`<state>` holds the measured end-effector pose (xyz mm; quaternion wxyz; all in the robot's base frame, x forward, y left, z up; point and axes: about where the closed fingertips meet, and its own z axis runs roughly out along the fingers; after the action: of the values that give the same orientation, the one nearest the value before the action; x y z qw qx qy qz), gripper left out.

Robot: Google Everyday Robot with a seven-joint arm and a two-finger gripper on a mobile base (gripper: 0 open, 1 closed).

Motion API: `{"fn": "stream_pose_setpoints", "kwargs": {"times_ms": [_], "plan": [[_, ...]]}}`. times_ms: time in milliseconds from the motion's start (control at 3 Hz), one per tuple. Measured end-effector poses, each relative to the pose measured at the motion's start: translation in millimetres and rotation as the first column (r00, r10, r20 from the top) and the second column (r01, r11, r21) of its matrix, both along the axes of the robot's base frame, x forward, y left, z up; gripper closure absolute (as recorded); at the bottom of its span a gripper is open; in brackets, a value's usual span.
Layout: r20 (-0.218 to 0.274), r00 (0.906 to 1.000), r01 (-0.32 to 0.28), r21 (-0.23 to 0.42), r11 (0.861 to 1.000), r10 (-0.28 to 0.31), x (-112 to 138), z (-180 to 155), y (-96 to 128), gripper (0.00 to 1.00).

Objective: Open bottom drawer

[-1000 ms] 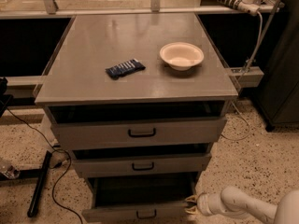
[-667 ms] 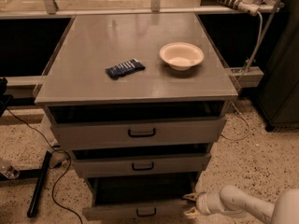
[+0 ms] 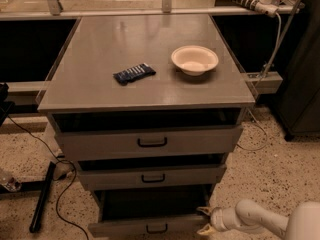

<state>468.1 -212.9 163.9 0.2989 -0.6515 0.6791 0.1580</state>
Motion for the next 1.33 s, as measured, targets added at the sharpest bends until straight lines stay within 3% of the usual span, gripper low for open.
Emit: {"fn": "stream_pose_setpoints", "kwargs": {"times_ms": [333, 667, 1000, 1333], "plan": [[0.000, 1.0000, 0.000, 0.000, 1.000, 0.000, -0.1, 3.6, -0.1, 0.65], [-0.017, 0.9998, 0.013, -0.007, 1.000, -0.014, -17.2, 0.4, -8.5, 0.89], [-0.017, 0.9998, 0.013, -0.007, 1.000, -0.014, -17.3, 2.2, -8.5, 1.00], [-0.018, 0.9994, 0.028, -0.007, 1.000, -0.028, -30.1, 2.8, -9.6, 1.00]]}}
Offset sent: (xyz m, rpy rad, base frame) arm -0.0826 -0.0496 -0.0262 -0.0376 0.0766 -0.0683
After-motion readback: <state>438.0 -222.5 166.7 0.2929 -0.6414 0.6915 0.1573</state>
